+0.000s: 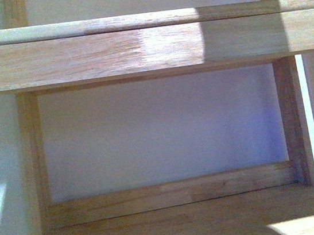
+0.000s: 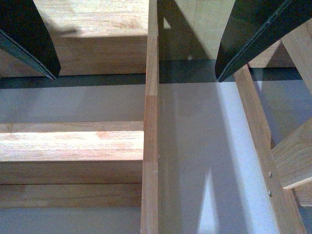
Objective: Put away toys
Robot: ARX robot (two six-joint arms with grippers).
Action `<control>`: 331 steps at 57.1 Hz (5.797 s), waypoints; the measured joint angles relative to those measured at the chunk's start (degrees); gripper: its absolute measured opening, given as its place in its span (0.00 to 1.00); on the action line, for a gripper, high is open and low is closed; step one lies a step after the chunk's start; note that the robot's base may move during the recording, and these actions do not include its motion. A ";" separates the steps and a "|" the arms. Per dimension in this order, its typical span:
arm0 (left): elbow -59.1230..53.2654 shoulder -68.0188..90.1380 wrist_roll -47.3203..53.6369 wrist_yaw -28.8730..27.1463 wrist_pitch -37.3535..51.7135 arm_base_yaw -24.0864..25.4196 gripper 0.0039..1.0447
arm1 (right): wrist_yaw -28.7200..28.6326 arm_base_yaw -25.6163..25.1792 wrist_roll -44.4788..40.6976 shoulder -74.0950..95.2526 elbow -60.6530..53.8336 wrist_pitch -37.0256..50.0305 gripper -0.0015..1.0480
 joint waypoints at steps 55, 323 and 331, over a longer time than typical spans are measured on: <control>0.00 0.00 0.00 0.02 0.00 0.00 0.94 | 3.50 11.61 1.60 30.40 25.03 -0.70 0.05; 0.00 0.00 0.00 0.00 0.00 0.00 0.94 | 8.44 -17.99 0.76 -33.33 -32.76 -6.84 0.94; 0.00 0.00 0.00 0.00 0.00 0.00 0.94 | 1.22 -24.74 9.55 -39.65 -43.58 -4.59 0.94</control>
